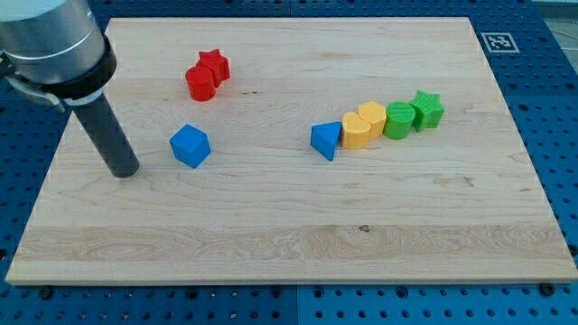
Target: Push blue cube left to the blue triangle
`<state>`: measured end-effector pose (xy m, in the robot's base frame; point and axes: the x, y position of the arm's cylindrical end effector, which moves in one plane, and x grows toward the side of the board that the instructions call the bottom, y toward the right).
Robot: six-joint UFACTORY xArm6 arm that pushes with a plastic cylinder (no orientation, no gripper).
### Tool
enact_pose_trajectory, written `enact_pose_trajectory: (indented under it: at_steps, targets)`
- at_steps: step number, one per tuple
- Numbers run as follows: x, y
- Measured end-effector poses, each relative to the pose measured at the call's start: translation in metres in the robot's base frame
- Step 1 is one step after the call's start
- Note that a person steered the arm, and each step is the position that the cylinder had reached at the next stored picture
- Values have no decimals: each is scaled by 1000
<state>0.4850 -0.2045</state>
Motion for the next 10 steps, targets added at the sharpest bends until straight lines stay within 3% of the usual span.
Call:
enact_pose_trajectory:
  at_steps: [7, 9, 10]
  targets:
    - [-52, 49]
    - [-3, 30]
    - [-5, 35]
